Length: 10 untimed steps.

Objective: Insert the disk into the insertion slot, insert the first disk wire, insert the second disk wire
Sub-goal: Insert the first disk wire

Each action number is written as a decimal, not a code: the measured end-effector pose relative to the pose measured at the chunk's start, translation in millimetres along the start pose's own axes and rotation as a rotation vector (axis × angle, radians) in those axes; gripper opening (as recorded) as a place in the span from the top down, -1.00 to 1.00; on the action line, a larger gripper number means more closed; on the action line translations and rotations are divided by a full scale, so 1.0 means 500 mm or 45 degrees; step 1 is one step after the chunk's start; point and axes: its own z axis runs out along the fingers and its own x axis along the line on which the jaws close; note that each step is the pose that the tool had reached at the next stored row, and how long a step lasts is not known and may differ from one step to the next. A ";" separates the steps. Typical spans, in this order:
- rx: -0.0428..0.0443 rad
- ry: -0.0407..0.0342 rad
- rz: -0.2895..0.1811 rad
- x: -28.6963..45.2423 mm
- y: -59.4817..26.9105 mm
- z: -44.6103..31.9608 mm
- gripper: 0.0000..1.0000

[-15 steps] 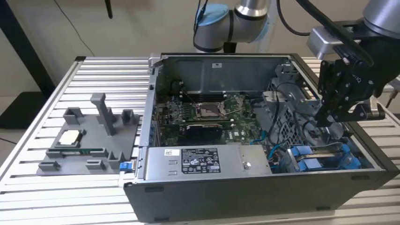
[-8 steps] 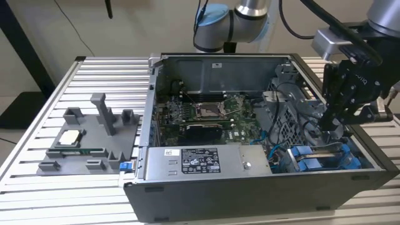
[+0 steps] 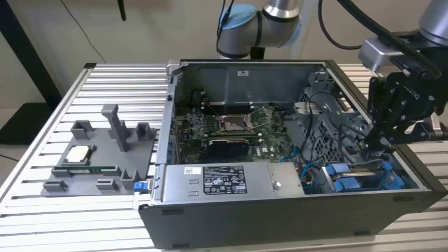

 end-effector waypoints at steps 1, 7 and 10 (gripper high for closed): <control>0.000 0.0000 0.000 0.000 -0.002 0.004 0.62; -0.003 0.0017 0.000 0.000 -0.008 0.016 0.62; -0.003 0.0018 0.000 0.000 -0.008 0.016 0.62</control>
